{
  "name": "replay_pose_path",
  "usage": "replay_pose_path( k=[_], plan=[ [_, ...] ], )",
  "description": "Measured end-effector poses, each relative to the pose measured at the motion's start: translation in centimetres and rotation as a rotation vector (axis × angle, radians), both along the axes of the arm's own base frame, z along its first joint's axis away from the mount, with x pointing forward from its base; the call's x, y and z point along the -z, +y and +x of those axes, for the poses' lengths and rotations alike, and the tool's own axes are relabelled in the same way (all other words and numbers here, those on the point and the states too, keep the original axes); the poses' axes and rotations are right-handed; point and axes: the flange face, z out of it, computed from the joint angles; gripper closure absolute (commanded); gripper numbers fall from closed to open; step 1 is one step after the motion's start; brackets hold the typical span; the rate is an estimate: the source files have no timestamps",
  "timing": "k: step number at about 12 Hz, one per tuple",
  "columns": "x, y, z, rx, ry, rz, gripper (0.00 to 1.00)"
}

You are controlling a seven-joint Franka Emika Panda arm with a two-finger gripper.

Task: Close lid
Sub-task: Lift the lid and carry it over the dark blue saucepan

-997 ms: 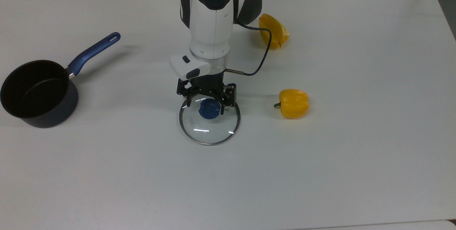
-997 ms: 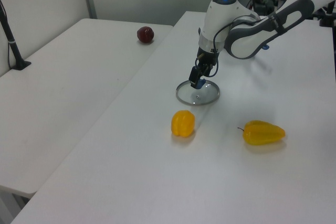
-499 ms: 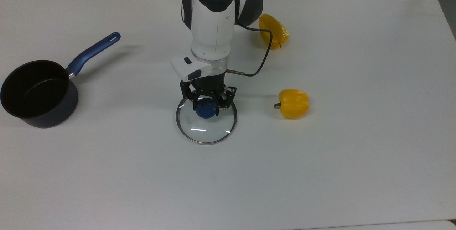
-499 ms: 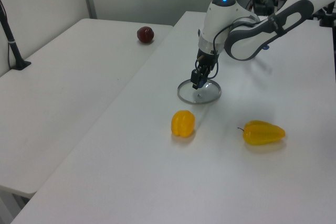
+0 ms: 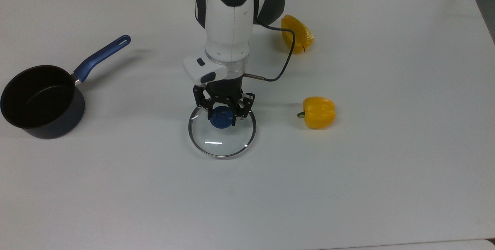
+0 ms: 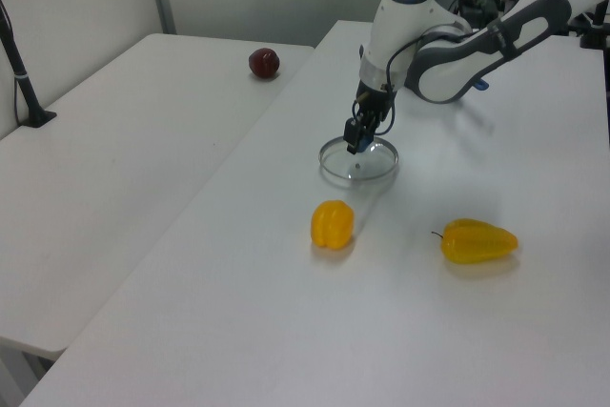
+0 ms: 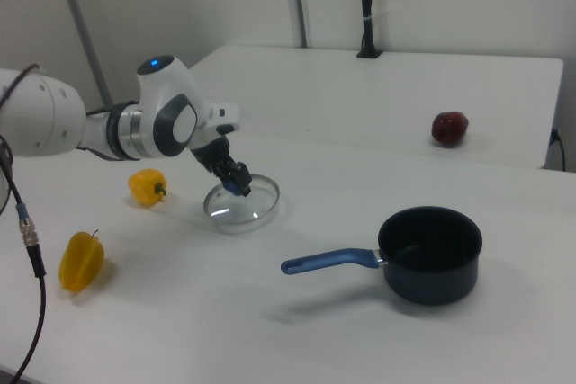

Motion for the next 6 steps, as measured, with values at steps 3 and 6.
replay_pose_path(
  k=[3,6],
  plan=[
    [-6.1,-3.1,-0.1,0.078,0.003,-0.006,0.61],
    [-12.1,-11.3,0.7,0.207,-0.013,-0.014,0.61]
  ],
)
